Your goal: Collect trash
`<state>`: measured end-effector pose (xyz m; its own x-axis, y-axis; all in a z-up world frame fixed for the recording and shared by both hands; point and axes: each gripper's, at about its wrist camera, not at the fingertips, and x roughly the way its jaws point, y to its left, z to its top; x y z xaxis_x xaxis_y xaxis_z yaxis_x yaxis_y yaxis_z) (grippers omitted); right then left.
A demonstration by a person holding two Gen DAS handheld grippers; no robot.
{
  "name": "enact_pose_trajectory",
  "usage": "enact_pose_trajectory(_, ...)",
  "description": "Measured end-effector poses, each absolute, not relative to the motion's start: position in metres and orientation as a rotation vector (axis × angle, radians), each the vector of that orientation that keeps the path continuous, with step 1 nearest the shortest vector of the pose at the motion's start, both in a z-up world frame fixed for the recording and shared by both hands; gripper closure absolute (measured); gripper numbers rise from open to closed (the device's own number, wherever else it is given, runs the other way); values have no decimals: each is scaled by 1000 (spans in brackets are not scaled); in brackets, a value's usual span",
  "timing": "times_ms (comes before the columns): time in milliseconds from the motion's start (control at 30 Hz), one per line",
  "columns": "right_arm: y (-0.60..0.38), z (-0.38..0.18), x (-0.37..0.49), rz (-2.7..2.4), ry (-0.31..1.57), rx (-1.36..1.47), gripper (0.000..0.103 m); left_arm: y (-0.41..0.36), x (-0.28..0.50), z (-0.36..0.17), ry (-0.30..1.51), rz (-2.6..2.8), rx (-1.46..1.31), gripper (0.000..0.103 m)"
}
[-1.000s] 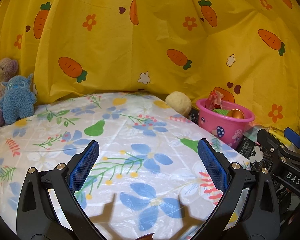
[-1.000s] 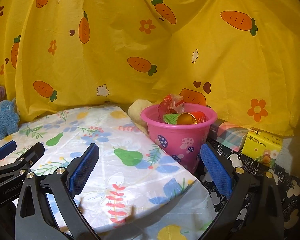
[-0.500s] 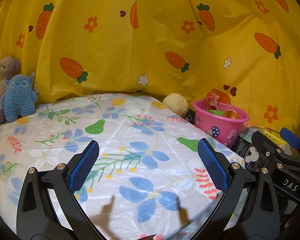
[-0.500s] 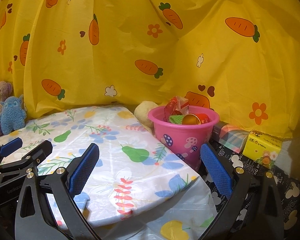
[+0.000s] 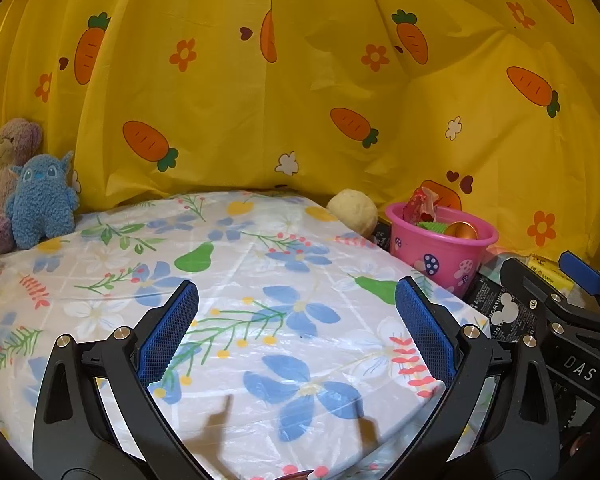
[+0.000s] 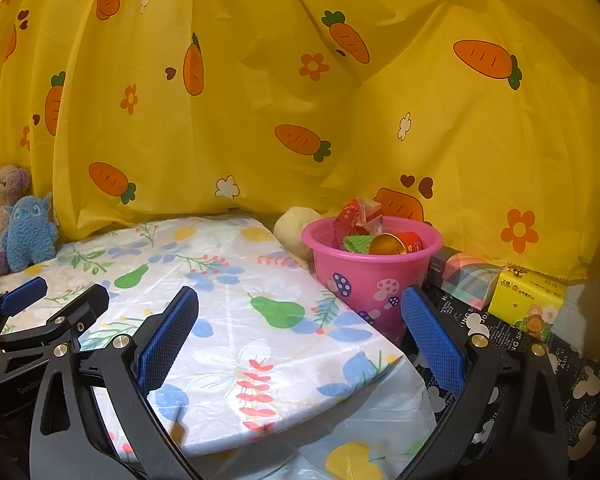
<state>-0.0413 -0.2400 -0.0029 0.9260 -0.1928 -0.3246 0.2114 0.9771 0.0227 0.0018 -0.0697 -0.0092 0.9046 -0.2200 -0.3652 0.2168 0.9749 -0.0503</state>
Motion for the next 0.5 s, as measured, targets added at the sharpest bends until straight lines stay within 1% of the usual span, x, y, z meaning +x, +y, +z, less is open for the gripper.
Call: enact_pose_trajectory(500,-237,-3,-41,-210,328,59,5,-69,1,-7,375,-224,-8,6)
